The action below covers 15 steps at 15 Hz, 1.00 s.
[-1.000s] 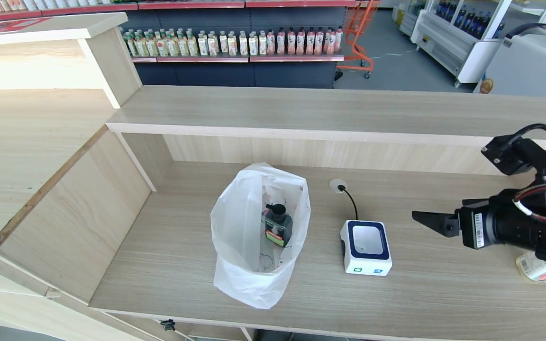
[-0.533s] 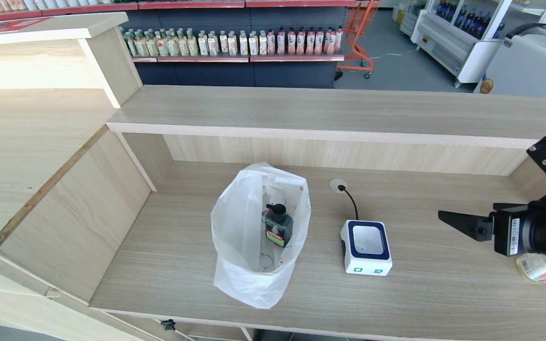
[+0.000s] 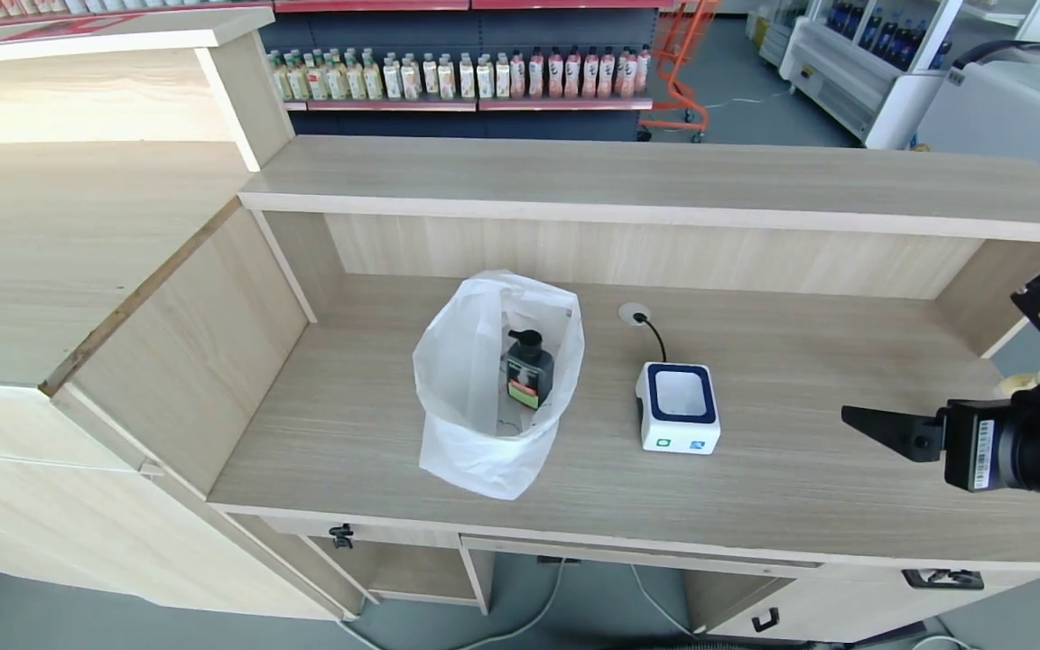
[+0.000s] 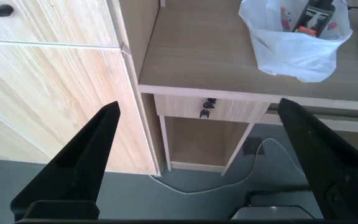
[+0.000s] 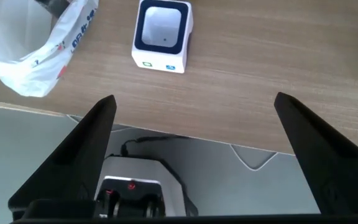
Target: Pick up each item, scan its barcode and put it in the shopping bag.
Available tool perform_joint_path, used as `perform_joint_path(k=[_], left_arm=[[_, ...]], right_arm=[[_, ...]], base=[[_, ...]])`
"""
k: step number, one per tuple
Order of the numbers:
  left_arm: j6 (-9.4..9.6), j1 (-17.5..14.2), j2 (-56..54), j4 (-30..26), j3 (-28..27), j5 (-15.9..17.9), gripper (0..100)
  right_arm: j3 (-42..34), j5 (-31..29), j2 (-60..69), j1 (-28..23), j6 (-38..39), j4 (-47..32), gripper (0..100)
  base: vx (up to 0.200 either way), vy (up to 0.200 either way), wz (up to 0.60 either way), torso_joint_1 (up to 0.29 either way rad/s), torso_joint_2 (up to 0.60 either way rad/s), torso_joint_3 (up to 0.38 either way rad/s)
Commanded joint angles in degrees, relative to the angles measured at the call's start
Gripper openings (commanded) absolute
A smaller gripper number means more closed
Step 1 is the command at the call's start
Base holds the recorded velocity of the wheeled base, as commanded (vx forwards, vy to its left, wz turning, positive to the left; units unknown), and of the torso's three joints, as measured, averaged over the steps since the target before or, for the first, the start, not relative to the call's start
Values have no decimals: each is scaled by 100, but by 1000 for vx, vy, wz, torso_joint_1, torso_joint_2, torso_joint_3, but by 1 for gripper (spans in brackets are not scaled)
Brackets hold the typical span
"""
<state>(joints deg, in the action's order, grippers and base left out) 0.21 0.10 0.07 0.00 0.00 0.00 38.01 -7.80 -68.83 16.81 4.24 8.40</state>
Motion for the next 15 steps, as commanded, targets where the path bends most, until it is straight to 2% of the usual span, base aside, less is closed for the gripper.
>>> perform_joint_path(k=[1,4,15], left_arm=[[6,-1,1,0,0,0,100],[6,8,1,0,0,0,100],[6,-1,1,0,0,9,100]], right_arm=[[-31,-2,-52,-99,6,4,100],[-101,16,-122,-319,6,13,100],[101,59,-614,-433,402,250,100]], base=[[0,-200,0,2,2,2],[0,-200,0,-4,1,4],[0,-200,0,6,2,3]])
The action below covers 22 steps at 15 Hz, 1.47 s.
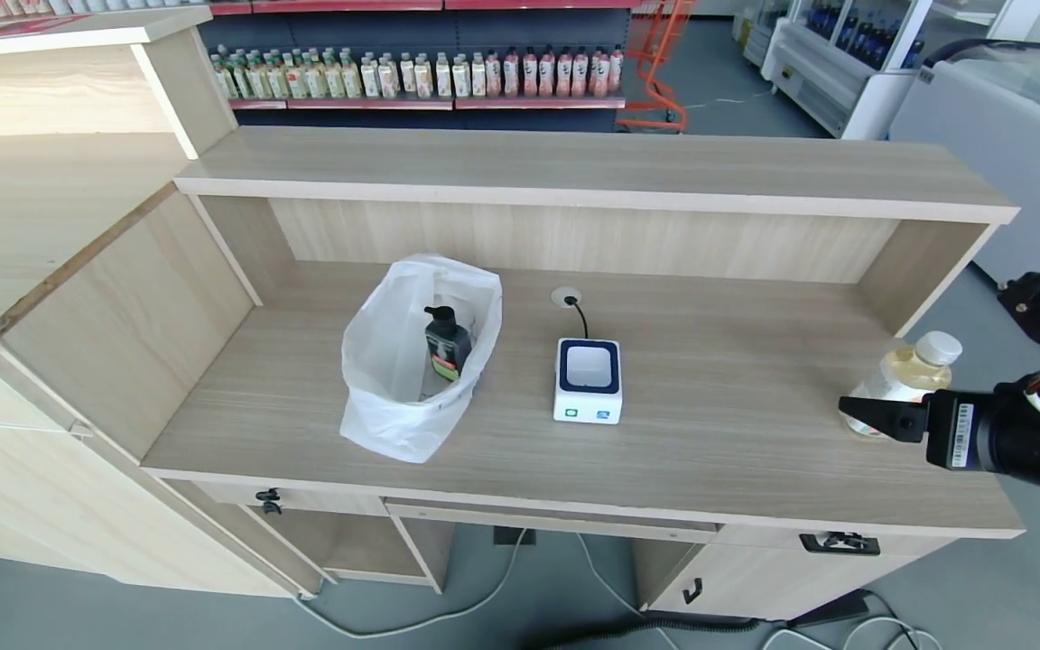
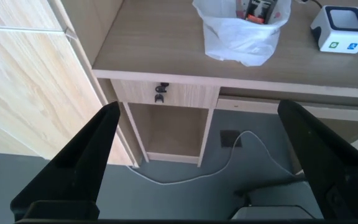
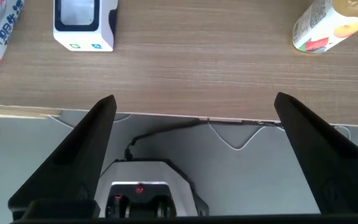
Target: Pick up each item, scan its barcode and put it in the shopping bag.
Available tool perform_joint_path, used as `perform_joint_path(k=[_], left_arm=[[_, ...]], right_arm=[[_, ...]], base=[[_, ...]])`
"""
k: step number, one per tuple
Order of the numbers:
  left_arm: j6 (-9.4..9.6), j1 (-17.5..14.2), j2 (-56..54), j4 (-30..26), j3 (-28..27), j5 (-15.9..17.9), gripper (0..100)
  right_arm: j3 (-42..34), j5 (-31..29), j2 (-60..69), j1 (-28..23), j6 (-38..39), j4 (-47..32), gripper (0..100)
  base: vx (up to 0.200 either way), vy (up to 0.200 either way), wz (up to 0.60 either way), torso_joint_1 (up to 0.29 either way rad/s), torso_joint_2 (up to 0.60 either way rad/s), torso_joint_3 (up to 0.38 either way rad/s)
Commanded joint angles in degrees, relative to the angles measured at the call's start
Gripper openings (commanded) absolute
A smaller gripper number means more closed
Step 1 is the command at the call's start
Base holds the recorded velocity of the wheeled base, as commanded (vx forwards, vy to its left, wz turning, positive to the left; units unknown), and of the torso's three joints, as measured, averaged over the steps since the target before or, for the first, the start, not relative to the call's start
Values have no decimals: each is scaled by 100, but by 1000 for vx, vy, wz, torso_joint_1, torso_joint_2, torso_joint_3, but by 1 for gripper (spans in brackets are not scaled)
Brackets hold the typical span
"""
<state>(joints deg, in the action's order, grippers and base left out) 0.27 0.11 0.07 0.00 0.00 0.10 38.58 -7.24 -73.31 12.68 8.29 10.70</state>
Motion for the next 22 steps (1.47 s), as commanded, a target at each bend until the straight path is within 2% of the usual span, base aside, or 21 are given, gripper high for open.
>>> perform_joint_path(k=[1,4,8,10,13,16,20,22], left_arm=[[0,-2,1,0,0,-1,100],[0,-2,1,0,0,-1,100],[8,7,54,0,0,-1,100],[8,7,45,0,0,-10,100],[0,-2,-7,0,0,-19,100],[0,-2,-7,0,0,-19,100],[0,-2,-7,0,0,-19,100],[0,7,-7,0,0,-19,100]], right_arm=[[70,3,-227,-73,-3,55,100],[88,-14,-368,-169,-3,63,100],[97,-67,-869,-881,-284,72,100],[88,12,-1062,-987,-451,204,100],[62,645,-1361,-943,-460,547,100],[0,557,-2117,-925,-583,1478,100],[-1134,592,-3488,-697,-767,4537,100],[-1362,548,-3927,-538,-776,5381,100]], base=[[0,-200,0,2,7,-2],[0,-200,0,1,1,4],[0,-200,0,5,4,-1],[0,-200,0,0,2,-5],[0,-67,0,1,-1,1],[0,0,0,0,0,0],[0,0,0,0,0,0],[0,0,0,0,0,0]])
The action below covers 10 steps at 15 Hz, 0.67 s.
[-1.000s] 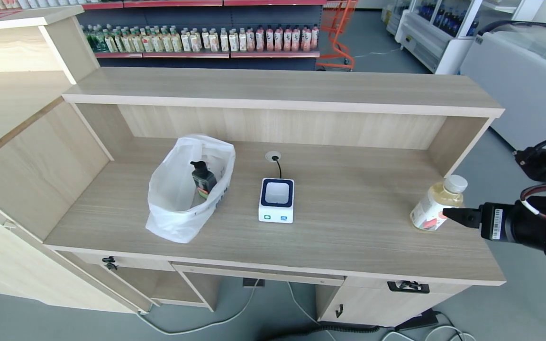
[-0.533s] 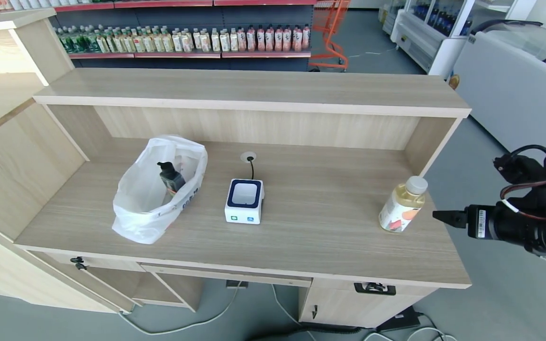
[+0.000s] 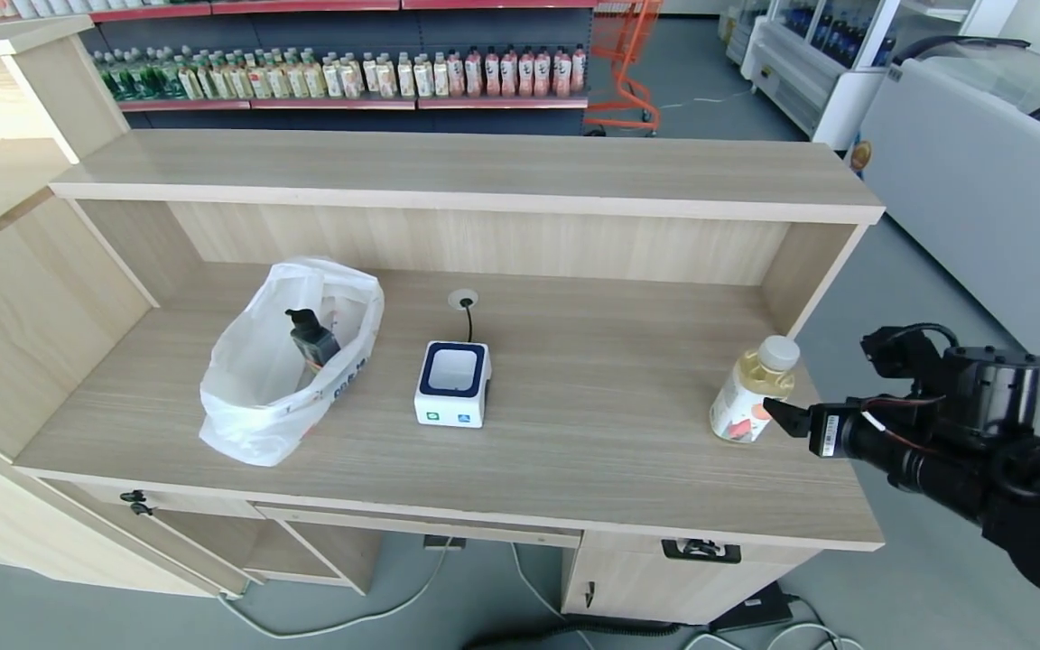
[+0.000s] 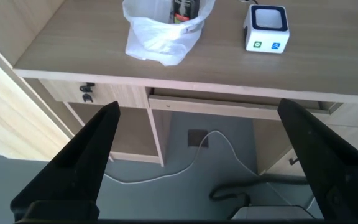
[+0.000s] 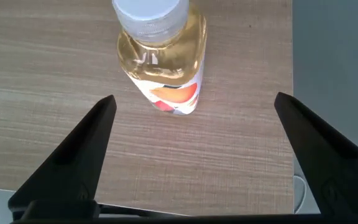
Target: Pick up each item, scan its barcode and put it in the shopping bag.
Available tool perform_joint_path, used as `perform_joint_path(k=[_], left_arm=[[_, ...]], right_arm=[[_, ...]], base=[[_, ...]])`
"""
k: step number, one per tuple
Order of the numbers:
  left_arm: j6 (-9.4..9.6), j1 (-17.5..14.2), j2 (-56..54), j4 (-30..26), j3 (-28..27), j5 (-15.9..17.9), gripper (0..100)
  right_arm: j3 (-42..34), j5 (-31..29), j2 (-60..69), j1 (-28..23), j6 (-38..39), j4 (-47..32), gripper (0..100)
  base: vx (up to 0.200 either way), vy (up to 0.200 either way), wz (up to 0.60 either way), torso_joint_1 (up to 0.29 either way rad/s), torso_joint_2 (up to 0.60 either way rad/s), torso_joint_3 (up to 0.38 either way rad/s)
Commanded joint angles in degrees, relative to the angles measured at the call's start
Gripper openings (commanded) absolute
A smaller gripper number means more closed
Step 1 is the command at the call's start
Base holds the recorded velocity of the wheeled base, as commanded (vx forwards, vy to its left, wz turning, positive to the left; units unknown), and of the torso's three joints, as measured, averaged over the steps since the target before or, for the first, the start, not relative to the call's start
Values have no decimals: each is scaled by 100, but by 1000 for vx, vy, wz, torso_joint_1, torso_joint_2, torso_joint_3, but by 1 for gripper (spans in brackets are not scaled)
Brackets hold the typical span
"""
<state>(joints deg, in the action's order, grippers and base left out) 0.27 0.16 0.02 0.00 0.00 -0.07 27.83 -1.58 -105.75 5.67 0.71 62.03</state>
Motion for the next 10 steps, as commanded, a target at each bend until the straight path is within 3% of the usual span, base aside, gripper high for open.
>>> perform_joint_path(k=[1,4,10], left_arm=[[0,-7,-2,0,0,-1,100],[0,-7,-2,0,0,-1,100],[0,-7,-2,0,0,-1,100]], right_arm=[[-305,-79,-956,294,-18,635,100],[56,-325,-1334,488,-36,1136,100],[1181,-334,-1896,549,-457,1171,100]], base=[[0,0,0,0,0,0],[0,0,0,0,0,0],[0,0,0,0,0,0]])
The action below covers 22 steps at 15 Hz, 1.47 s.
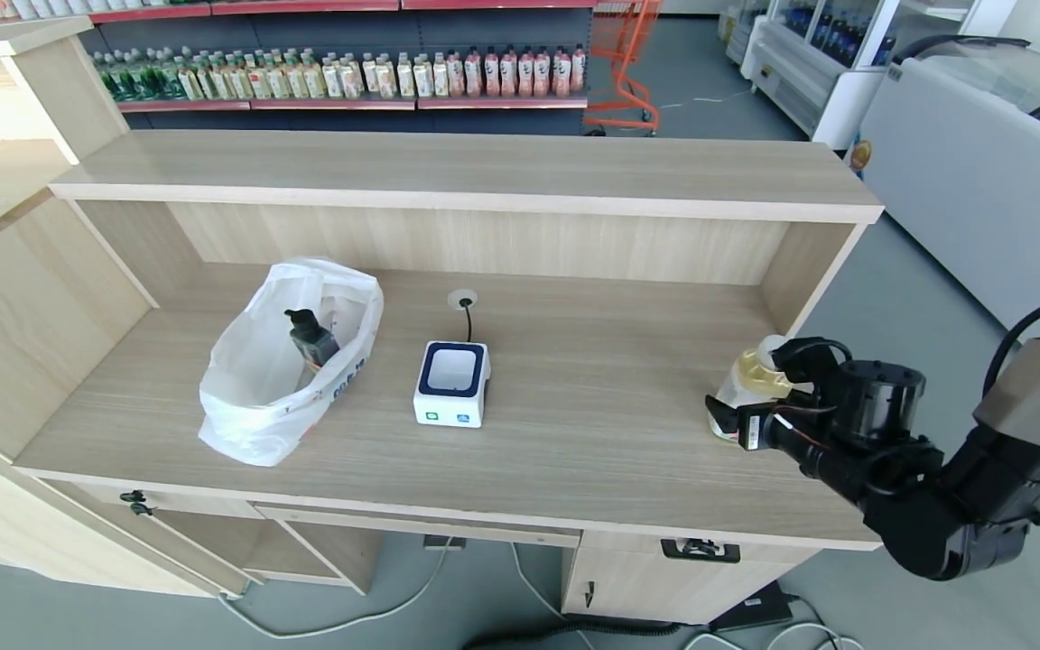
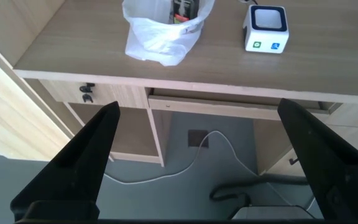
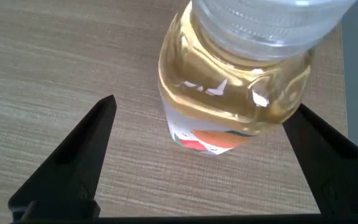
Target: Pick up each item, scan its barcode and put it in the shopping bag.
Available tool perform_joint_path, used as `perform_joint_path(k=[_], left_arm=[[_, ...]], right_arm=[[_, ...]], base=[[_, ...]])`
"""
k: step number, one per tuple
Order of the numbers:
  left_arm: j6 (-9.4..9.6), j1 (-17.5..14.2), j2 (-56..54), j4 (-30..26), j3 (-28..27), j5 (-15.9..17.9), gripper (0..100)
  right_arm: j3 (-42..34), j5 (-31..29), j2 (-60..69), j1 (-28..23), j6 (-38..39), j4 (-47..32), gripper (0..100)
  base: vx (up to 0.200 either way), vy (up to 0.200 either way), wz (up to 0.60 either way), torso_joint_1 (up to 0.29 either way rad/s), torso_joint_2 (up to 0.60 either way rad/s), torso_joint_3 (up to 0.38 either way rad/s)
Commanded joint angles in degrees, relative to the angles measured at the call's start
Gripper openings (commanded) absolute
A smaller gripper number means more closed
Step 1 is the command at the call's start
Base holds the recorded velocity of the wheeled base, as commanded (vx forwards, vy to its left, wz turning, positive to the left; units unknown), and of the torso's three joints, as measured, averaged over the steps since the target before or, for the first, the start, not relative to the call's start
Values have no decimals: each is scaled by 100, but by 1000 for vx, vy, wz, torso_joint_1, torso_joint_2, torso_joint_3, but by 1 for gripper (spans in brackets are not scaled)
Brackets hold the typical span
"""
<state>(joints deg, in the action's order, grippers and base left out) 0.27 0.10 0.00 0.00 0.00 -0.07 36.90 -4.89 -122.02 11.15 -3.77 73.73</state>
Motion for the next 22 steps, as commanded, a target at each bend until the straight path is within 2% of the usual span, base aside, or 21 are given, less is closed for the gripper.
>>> perform_joint_path(k=[1,3,4,8,14,18,20,21,22], left_arm=[[0,-1,0,0,0,-1,100],[0,-1,0,0,0,-1,100],[0,-1,9,0,0,-1,100],[0,-1,9,0,0,-1,100],[0,-1,0,0,0,-1,100],[0,-1,0,0,0,-1,100],[0,-1,9,0,0,-1,100],[0,-1,0,0,0,-1,100],[0,-1,0,0,0,-1,100]], right_arm=[[414,-3,-349,1,-19,-8,100],[871,-39,-595,1,-19,1,100],[1021,-47,-701,10,-28,1,0],[1364,-47,-762,18,-247,-60,0],[1065,-21,-534,1,-608,-8,0],[1161,-21,-129,238,298,1,0],[1126,76,187,519,1124,-96,0],[1126,85,196,528,1150,-104,0],[933,753,635,634,1484,-588,0]], base=[[0,0,0,0,0,0],[0,0,0,0,0,0],[0,0,0,0,0,0],[0,0,0,0,0,0],[0,0,0,0,0,0],[0,0,0,0,0,0],[0,0,0,0,0,0],[0,0,0,0,0,0],[0,0,0,0,0,0]])
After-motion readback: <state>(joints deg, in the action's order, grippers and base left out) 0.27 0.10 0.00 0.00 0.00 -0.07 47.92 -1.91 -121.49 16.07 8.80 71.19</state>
